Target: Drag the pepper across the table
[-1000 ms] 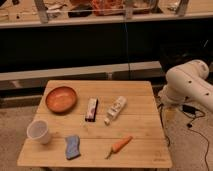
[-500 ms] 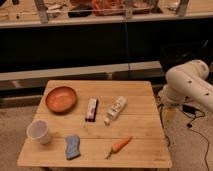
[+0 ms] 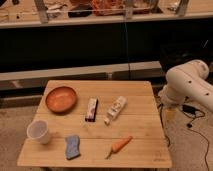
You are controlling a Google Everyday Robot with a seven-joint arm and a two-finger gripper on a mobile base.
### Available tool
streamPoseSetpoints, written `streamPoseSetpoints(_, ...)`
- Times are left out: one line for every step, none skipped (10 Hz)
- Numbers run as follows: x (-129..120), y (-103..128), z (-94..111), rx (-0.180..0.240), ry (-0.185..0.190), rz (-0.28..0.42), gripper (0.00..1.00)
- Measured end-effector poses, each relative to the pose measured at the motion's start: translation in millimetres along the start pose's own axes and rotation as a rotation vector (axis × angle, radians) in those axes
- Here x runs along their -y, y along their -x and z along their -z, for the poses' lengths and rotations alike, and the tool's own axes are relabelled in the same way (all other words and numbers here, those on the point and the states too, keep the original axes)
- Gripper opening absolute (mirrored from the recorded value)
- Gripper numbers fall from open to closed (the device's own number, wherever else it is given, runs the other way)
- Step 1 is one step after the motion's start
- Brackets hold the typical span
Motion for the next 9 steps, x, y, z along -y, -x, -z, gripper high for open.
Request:
streamPoseSetpoints(0.0,0.0,0.0,0.0,0.0,0.0,0.8)
streamPoseSetpoints(0.0,0.0,0.0,0.0,0.0,0.0,0.8)
streamPoseSetpoints(0.0,0.0,0.0,0.0,0.0,0.0,0.8)
streamPoseSetpoints(0.0,0.0,0.0,0.0,0.0,0.0,0.8)
streamPoseSetpoints(0.0,0.0,0.0,0.0,0.0,0.0,0.8)
streamPoseSetpoints(-0.6,0.6,-0.9,0.001,0.0,0.002,0.8)
streamPoseSetpoints(-3.4,4.0,-4.9,0.007,0.001,0.01,0.8)
streamPoseSetpoints(-8.8,11.6,-13.9,0.018,0.002,0.027,0.8)
streamPoseSetpoints(-15.0,19.7,-29.2,0.027,0.003,0.046,0.8)
